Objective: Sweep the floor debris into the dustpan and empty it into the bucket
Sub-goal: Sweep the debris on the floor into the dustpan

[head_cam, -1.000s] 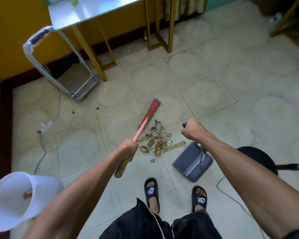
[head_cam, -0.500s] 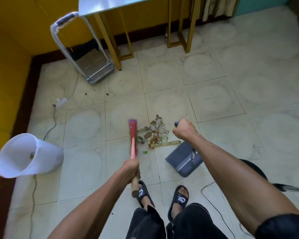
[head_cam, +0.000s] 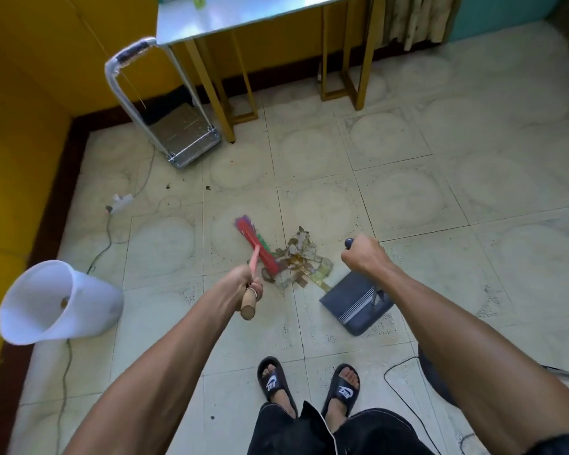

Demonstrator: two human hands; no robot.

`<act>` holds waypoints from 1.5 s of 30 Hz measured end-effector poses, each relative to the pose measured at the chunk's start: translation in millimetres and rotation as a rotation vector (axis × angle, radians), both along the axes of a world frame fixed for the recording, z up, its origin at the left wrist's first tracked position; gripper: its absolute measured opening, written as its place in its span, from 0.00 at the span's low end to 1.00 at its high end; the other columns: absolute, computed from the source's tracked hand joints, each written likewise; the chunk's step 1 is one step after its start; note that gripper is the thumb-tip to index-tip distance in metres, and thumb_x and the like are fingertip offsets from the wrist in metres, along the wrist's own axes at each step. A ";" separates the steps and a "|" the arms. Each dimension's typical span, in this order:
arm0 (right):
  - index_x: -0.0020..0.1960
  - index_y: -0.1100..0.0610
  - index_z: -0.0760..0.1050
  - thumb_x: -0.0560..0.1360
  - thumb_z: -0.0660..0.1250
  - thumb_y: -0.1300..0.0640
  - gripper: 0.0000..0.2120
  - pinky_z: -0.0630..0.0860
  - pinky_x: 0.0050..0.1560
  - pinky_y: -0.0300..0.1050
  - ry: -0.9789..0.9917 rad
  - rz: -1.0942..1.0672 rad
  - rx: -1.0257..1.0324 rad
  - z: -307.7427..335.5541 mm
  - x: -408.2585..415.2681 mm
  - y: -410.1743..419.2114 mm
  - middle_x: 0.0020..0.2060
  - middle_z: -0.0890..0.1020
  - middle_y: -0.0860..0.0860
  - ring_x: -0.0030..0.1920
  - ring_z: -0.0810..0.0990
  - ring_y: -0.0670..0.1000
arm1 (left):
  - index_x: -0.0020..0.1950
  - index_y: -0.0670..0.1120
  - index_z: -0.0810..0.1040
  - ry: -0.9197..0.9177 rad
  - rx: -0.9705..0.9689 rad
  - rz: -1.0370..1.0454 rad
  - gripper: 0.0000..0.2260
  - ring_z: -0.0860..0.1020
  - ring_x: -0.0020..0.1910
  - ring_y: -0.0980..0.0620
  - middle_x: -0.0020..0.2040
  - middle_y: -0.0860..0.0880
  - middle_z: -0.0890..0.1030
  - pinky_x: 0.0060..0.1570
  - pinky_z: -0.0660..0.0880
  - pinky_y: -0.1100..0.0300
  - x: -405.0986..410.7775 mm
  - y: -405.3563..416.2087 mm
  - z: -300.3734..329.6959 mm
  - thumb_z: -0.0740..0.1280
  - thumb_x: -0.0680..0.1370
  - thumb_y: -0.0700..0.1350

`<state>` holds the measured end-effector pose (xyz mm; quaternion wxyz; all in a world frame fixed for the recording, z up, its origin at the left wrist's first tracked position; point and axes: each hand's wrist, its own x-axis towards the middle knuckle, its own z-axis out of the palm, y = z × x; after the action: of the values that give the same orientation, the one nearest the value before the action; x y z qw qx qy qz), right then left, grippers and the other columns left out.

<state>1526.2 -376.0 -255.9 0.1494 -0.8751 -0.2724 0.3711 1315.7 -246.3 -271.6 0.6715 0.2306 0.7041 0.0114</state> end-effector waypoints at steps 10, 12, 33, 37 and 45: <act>0.54 0.65 0.76 0.74 0.58 0.64 0.12 0.67 0.28 0.41 0.034 -0.114 -0.074 10.1 12.4 -3.9 0.39 0.76 0.56 0.30 0.71 0.54 | 0.54 0.39 0.67 0.203 0.265 -0.672 0.05 0.64 0.21 0.55 0.31 0.48 0.69 0.15 0.64 0.68 21.4 64.7 21.6 0.55 0.82 0.40; 0.52 0.60 0.74 0.75 0.56 0.63 0.10 0.66 0.28 0.42 0.069 -0.163 -0.100 11.1 11.5 -4.4 0.44 0.76 0.58 0.31 0.70 0.54 | 0.47 0.40 0.67 0.131 0.227 -0.719 0.05 0.64 0.16 0.55 0.24 0.49 0.69 0.16 0.63 0.66 25.9 85.0 14.9 0.57 0.82 0.40; 0.38 0.56 0.69 0.72 0.63 0.58 0.06 0.69 0.36 0.43 -0.006 -0.662 -0.290 4.7 -177.5 69.5 0.37 0.73 0.53 0.39 0.75 0.58 | 0.62 0.34 0.72 0.181 0.376 -2.237 0.17 0.68 0.16 0.55 0.29 0.47 0.73 0.15 0.68 0.63 4.5 181.9 -71.3 0.59 0.83 0.47; 0.34 0.56 0.67 0.71 0.62 0.62 0.07 0.67 0.31 0.43 -0.018 -0.772 -0.281 0.6 -218.1 61.2 0.37 0.75 0.54 0.35 0.74 0.56 | 0.54 0.38 0.71 0.250 0.449 -2.408 0.12 0.65 0.13 0.56 0.27 0.47 0.70 0.13 0.63 0.67 -18.5 201.3 -60.8 0.57 0.84 0.47; 0.32 0.55 0.65 0.70 0.60 0.64 0.09 0.62 0.29 0.41 -0.017 -0.898 -0.229 -11.2 -287.2 87.4 0.34 0.72 0.52 0.29 0.68 0.53 | 0.48 0.36 0.74 0.351 0.786 -2.478 0.12 0.71 0.21 0.54 0.30 0.46 0.74 0.14 0.66 0.65 -34.8 275.4 -23.9 0.56 0.83 0.42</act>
<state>1238.9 -288.7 -267.2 0.1956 -0.9202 0.1752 0.2902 1280.9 29.1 -295.5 0.0249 0.8980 0.0536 -0.4361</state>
